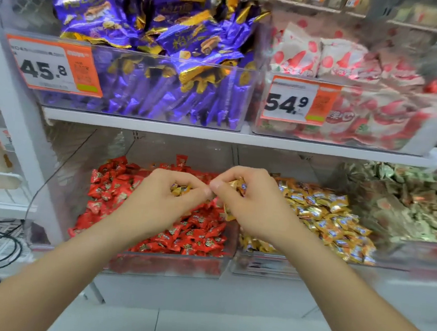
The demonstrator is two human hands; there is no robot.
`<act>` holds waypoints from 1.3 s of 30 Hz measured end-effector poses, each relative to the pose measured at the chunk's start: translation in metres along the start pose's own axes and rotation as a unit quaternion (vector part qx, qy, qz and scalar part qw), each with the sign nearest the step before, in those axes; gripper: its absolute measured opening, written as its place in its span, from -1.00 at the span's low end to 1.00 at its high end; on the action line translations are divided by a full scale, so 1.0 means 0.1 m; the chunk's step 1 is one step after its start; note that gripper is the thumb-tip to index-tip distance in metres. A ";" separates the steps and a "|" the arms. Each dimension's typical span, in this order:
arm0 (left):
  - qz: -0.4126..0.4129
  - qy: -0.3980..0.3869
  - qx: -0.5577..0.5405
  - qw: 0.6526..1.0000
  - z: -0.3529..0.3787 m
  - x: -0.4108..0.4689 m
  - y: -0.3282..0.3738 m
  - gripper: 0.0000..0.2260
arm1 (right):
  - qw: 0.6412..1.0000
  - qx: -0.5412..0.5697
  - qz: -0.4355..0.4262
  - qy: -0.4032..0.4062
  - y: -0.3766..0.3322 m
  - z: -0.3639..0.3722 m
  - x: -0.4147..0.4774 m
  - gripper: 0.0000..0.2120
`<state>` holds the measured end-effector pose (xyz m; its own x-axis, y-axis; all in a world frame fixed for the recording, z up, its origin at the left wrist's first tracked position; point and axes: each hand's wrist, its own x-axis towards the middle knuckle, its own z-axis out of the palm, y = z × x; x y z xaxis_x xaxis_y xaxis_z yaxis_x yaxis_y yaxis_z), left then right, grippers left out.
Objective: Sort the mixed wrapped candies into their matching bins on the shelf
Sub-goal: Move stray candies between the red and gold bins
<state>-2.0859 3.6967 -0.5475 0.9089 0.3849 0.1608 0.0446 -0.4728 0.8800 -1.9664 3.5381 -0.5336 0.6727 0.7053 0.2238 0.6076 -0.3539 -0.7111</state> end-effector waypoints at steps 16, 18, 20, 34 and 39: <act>0.021 -0.138 0.235 0.962 1.77 1.00 0.31 -0.39 | 0.979 -0.198 0.039 0.020 1.44 -0.96 -0.18 -0.45; -0.010 -0.195 0.269 0.943 1.77 1.04 0.28 -0.29 | 0.983 -0.171 0.058 0.031 1.44 -1.08 -0.21 -0.56; 0.047 -0.177 0.373 0.910 1.68 0.95 0.34 -0.34 | 0.985 -0.141 0.068 0.068 1.41 -1.14 -0.22 -0.67; -0.110 -0.045 0.451 0.885 -0.19 0.40 -0.55 -0.55 | 0.956 -0.217 -0.175 -0.088 0.00 0.28 0.10 -0.74; -0.267 -0.054 0.484 0.831 -0.65 0.59 -0.93 -0.34 | 0.911 -0.348 -0.141 -0.170 -0.07 0.91 0.55 -0.81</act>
<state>-2.0637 3.8150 -0.5909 0.6825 0.6956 -0.2245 0.7185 -0.6947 0.0320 -1.9716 3.6353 -0.5771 0.3500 0.9363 0.0282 0.9364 -0.3490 -0.0358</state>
